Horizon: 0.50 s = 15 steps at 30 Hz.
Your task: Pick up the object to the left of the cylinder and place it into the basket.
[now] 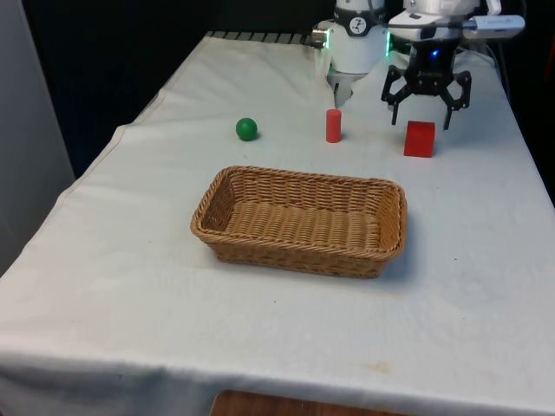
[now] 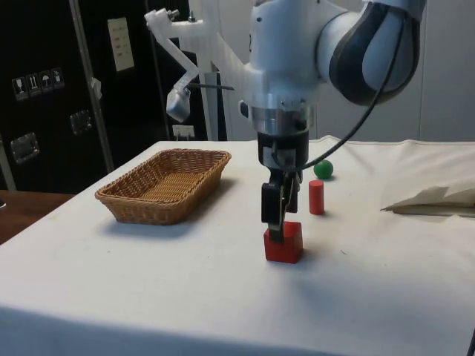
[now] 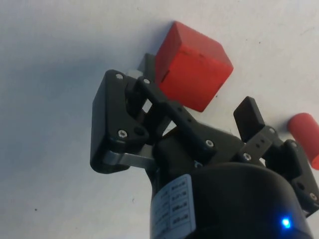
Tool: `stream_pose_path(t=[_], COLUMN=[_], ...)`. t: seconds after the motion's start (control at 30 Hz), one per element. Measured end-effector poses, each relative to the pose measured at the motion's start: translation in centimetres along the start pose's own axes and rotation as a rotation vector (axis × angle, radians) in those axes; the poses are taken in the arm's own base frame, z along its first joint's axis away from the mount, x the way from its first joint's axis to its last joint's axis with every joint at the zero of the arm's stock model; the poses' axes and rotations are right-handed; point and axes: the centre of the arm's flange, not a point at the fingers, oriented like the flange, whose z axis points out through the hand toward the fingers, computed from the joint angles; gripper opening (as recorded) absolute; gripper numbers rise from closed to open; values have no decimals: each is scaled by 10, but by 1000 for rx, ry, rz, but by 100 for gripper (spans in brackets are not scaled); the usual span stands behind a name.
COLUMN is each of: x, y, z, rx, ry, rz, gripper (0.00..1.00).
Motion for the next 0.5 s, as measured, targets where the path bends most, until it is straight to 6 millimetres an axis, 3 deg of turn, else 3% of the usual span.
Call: stream_pose_path(t=[0.5], x=[-5], y=[8], z=[27], rx=[-6], ry=[0], rz=[12], gripper=[100])
